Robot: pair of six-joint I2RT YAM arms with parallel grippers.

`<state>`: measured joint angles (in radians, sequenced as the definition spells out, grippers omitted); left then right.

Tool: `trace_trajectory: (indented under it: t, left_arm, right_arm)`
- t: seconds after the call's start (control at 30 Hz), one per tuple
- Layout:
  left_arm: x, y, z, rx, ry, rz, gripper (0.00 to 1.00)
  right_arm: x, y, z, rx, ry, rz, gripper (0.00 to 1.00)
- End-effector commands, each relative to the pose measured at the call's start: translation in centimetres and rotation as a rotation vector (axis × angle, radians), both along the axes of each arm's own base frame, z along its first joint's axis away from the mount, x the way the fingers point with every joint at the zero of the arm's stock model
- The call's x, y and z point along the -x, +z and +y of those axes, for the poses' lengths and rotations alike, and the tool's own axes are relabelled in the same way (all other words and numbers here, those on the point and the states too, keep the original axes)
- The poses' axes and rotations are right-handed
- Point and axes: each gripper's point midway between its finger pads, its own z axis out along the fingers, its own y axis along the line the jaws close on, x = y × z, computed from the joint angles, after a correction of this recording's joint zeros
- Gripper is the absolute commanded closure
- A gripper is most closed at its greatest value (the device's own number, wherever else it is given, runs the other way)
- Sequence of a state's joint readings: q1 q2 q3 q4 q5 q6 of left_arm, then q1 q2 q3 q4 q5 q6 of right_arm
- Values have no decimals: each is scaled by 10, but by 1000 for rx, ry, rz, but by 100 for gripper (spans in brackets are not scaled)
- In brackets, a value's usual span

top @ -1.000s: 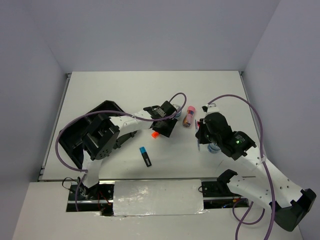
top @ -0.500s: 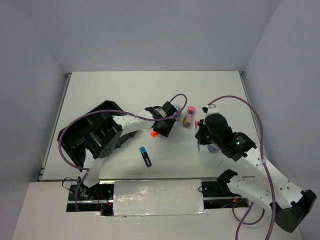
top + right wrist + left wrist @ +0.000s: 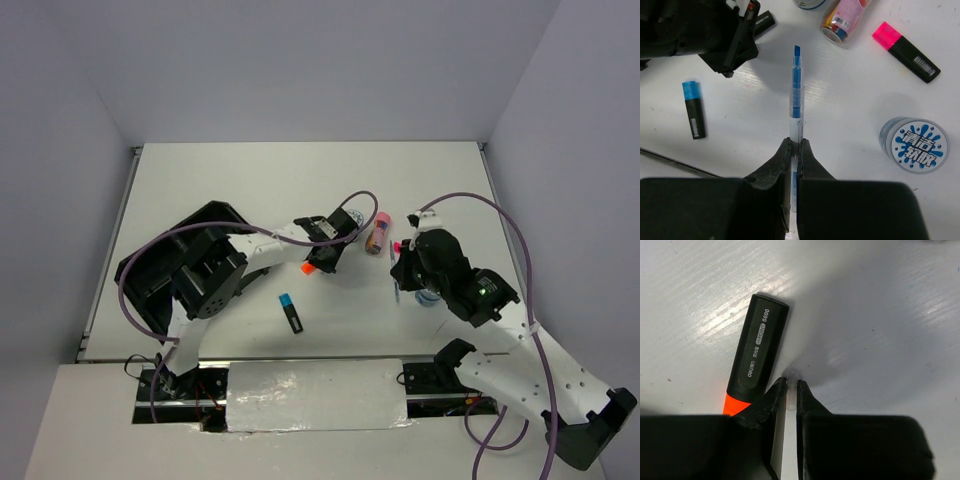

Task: Sort the stationery into containers
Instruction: Close the pen cap on the pen.

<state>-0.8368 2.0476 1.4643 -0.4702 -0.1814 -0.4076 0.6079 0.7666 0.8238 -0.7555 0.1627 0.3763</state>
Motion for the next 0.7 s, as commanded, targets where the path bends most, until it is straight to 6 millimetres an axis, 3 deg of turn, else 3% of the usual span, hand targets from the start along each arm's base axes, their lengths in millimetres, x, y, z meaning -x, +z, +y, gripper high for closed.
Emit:
trace_trajectory:
  t: [0.0, 0.07, 0.17, 0.3, 0.33, 0.47, 0.53, 0.57, 0.6, 0.63, 0.67]
  left_arm:
    - [25, -28, 9, -89, 2, 68, 84]
    - [31, -29, 6, -89, 2, 79, 97]
    - [35, -8, -9, 12, 4, 69, 100]
    - [27, 61, -30, 237, 26, -43, 100]
    - [22, 97, -37, 339, 27, -115, 100]
    - [17, 177, -36, 578, 91, -260, 100]
    - [29, 213, -32, 716, 77, -309, 100]
    - [34, 225, -32, 785, 72, -321, 100]
    - [41, 255, -29, 917, 45, -391, 100]
    - [49, 270, -28, 995, 19, -414, 100]
    - [62, 298, -20, 1140, -13, -481, 100]
  right_arm:
    - [-2, 9, 4, -39, 12, -41, 100]
    - [-1, 9, 6, -52, 23, -42, 100]
    - [3, 11, 16, -103, 73, -62, 100]
    - [2, 21, 32, -216, 125, -138, 100]
    - [8, 17, 38, -247, 156, -128, 100]
    - [20, 42, 55, -452, 207, -214, 100]
    - [23, 47, 63, -539, 228, -245, 100]
    - [28, 63, 71, -623, 261, -270, 100]
    - [32, 65, 77, -661, 289, -266, 100]
    - [35, 57, 82, -687, 305, -245, 100]
    - [41, 72, 90, -763, 341, -267, 100]
